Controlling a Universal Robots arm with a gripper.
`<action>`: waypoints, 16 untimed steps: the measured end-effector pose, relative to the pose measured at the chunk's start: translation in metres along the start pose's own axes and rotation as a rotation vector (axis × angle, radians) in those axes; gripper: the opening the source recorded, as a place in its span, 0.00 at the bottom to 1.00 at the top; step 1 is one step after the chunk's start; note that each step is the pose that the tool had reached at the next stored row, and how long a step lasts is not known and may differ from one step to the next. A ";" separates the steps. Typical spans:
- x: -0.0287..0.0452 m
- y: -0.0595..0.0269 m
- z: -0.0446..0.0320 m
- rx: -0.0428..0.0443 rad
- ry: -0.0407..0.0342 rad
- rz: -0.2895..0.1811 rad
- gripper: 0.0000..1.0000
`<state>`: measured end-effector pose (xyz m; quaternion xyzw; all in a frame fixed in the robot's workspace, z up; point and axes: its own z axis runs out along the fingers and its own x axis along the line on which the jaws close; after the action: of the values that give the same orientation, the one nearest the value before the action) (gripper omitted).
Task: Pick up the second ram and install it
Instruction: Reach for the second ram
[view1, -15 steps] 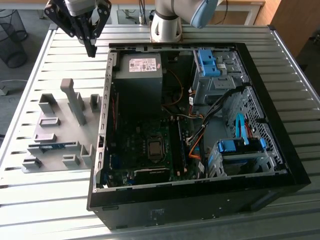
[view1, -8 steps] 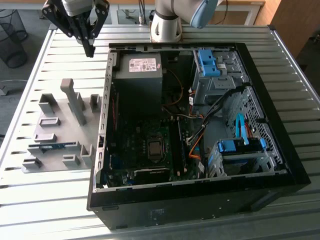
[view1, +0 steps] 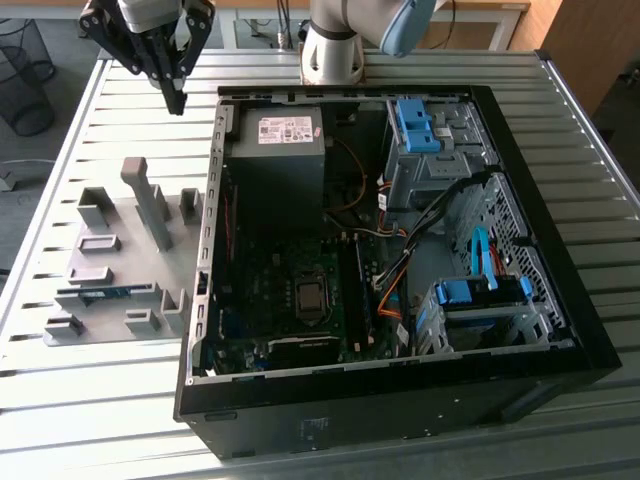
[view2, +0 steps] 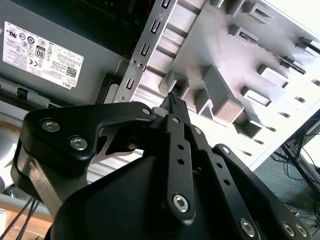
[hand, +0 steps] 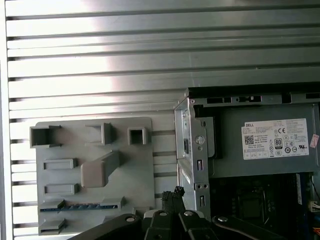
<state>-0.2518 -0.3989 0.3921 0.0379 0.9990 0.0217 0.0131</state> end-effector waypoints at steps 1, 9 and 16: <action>0.0006 -0.0001 0.0000 0.0000 0.0000 0.000 0.10; 0.0051 -0.0004 0.0000 0.0000 0.0000 0.000 0.10; 0.0083 -0.0006 0.0000 0.0000 0.0000 0.000 0.10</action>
<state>-0.2601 -0.3989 0.3919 0.0379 0.9990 0.0217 0.0131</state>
